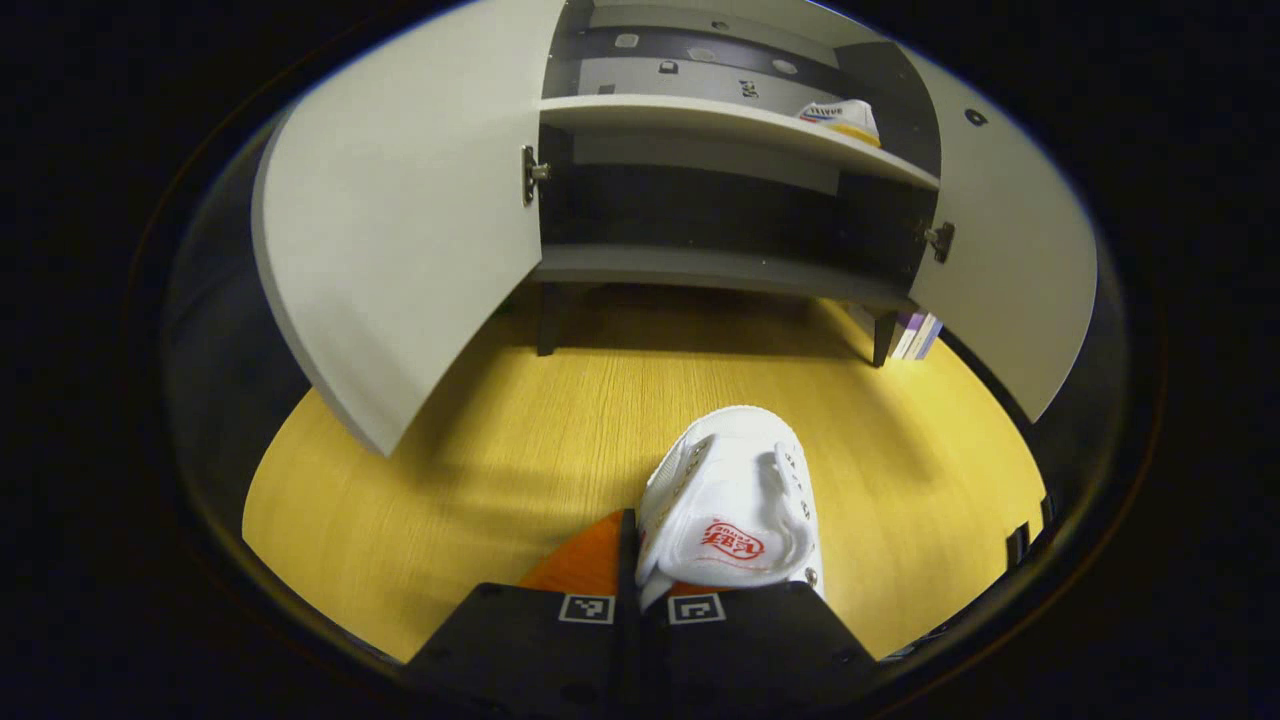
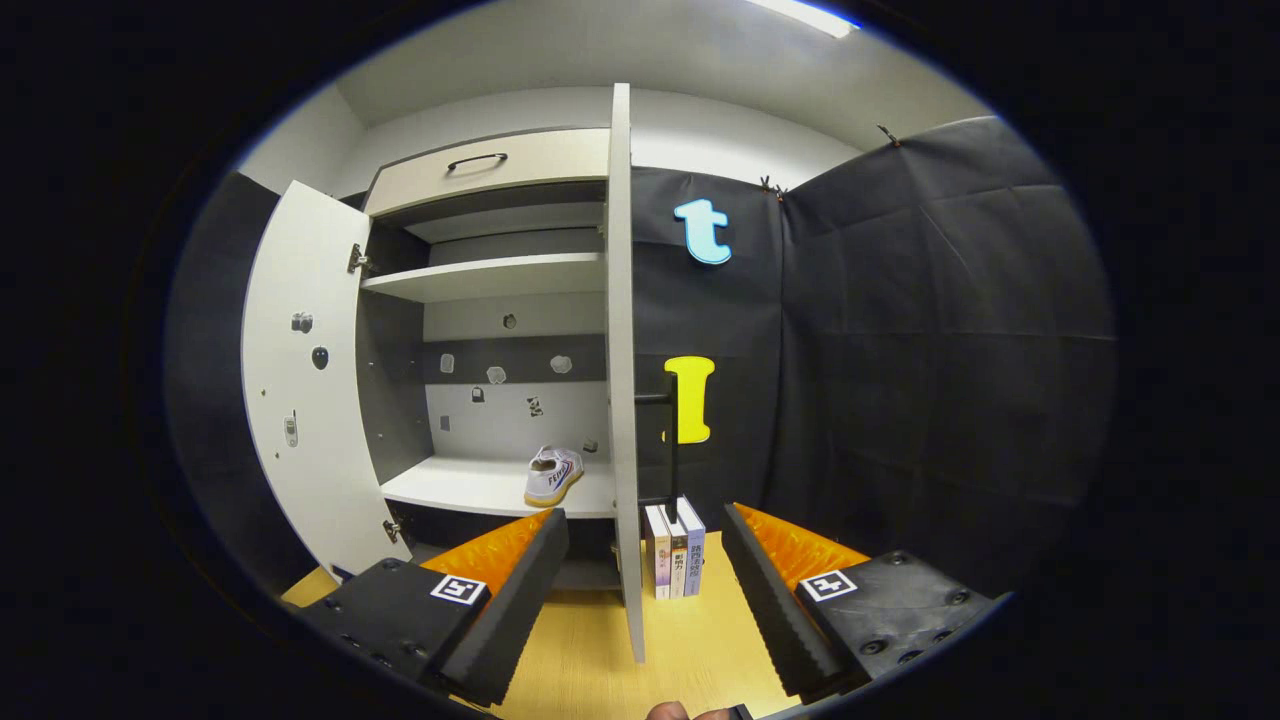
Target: Grab one shoe with the right hand and put it into the shoe cabinet, grab the other shoe with the left hand and put it into the shoe cabinet; then close the right door with the right hand and the left door with the left hand.
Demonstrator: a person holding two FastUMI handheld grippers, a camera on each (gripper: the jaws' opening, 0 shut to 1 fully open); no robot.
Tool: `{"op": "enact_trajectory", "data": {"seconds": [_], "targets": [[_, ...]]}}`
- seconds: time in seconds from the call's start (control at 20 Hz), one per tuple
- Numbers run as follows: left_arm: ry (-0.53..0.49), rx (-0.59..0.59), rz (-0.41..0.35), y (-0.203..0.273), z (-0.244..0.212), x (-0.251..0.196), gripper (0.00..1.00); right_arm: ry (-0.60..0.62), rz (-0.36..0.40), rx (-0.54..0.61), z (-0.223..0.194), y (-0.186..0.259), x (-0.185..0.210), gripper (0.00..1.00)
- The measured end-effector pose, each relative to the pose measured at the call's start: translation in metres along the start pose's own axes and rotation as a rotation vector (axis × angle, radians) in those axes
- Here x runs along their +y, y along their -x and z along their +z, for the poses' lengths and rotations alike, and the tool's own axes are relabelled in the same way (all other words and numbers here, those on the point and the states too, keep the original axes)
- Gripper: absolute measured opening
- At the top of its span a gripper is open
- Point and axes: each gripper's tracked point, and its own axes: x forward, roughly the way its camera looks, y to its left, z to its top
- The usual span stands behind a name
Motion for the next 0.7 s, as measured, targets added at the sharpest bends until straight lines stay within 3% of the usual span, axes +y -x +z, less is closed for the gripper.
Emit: {"op": "enact_trajectory", "data": {"seconds": [0.2, 0.5, 0.7], "targets": [[0.032, -0.003, 0.051, 0.031, 0.055, 0.000, 0.05, -0.029, 0.015, 0.014, -0.004, -0.003, -0.010, 0.98], [0.072, -0.106, 0.053, 0.066, 0.172, -0.029, 0.05, -0.092, 0.038, 0.031, -0.010, -0.015, -0.027, 0.98], [0.088, -0.181, 0.043, 0.065, 0.263, -0.050, 0.05, -0.114, 0.044, 0.053, -0.018, -0.023, -0.045, 0.97]]}}
